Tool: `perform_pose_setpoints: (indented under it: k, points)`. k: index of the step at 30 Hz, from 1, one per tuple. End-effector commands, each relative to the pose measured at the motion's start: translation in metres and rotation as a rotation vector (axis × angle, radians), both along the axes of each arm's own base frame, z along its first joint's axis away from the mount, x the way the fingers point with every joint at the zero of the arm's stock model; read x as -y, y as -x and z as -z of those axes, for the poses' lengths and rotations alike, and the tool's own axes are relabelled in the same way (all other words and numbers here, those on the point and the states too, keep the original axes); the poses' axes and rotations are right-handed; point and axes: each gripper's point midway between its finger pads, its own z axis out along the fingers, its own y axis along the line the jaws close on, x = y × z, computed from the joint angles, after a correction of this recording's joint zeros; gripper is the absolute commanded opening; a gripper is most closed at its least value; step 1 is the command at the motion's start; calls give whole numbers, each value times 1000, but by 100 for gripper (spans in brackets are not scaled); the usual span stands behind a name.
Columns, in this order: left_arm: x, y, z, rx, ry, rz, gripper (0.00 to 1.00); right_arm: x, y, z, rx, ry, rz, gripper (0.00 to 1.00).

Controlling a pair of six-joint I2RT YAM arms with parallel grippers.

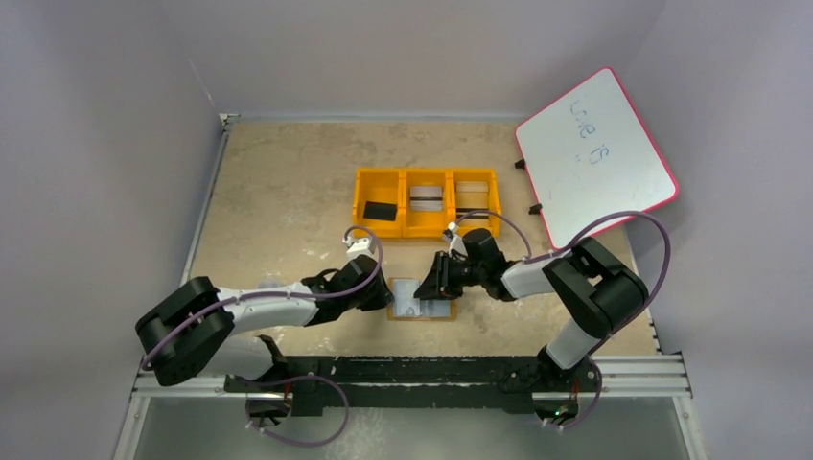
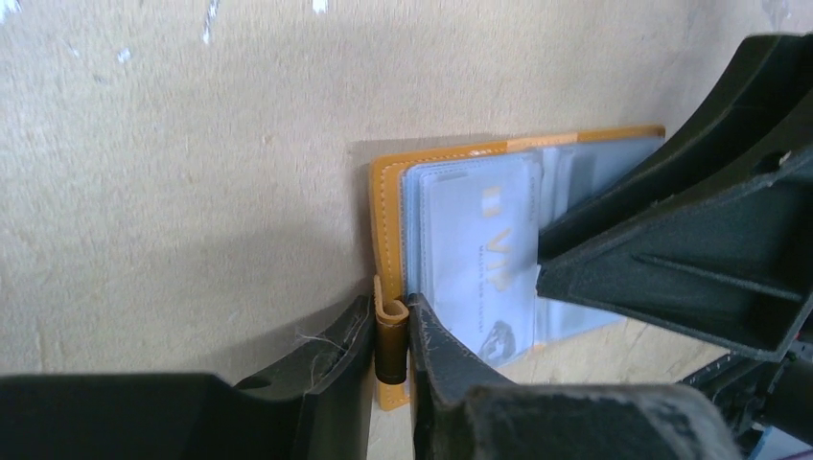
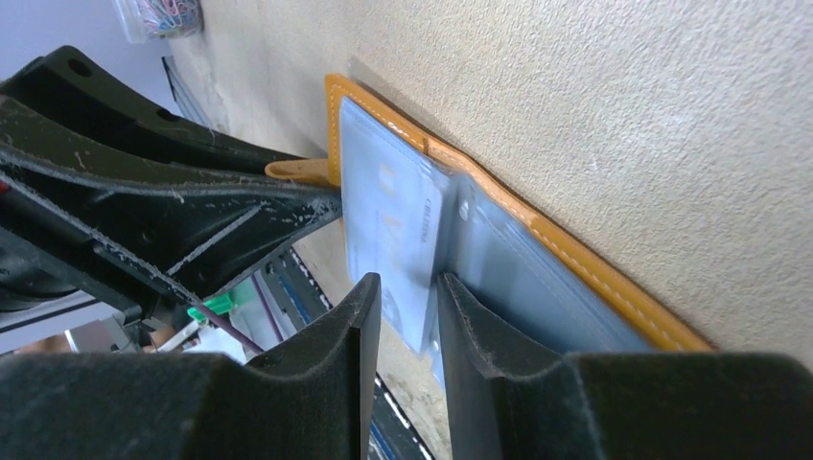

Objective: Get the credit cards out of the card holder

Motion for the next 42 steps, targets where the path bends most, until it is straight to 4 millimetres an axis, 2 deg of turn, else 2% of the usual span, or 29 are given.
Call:
perform_pose_setpoints:
  k: [1, 3, 8, 12, 17, 19, 25, 27, 32, 34, 36, 39, 42]
  points:
    - [3, 3, 14, -4, -25, 22, 17, 12, 8, 26, -5, 70, 10, 33]
    - [5, 5, 15, -1, -14, 17, 21, 14, 8, 28, -5, 76, 14, 33]
    - [8, 8, 14, 10, -11, 31, 22, 12, 8, 24, 6, 52, 20, 33]
    - [6, 12, 19, 18, -77, 34, 13, 8, 4, 16, 2, 16, 53, 29]
    - [6, 18, 23, 29, -125, 19, 0, -1, -3, -3, 15, -80, 95, 20]
    - [7, 20, 22, 39, -128, 14, 0, -3, -5, -9, 32, -108, 102, 13]
    - [5, 21, 17, 64, -133, 3, 0, -3, -4, -28, 80, -167, 107, 7]
    - [5, 19, 13, 78, -123, -10, 0, -4, -3, -37, 92, -200, 112, 0]
    - [-3, 17, 10, 91, -122, -48, 0, -1, 1, -47, 100, -243, 127, 0]
    - [-6, 16, 9, 96, -133, -60, 0, 1, -1, -43, 100, -215, 137, 0]
    - [-5, 13, 3, 109, -122, -67, 0, 8, -10, -31, 119, -122, 173, 7]
    - [8, 12, -11, 137, -60, -31, 0, 24, -20, -11, 139, 48, 210, 22]
    - [23, 11, -27, 157, 13, 7, 0, 35, -23, 5, 142, 178, 188, 26]
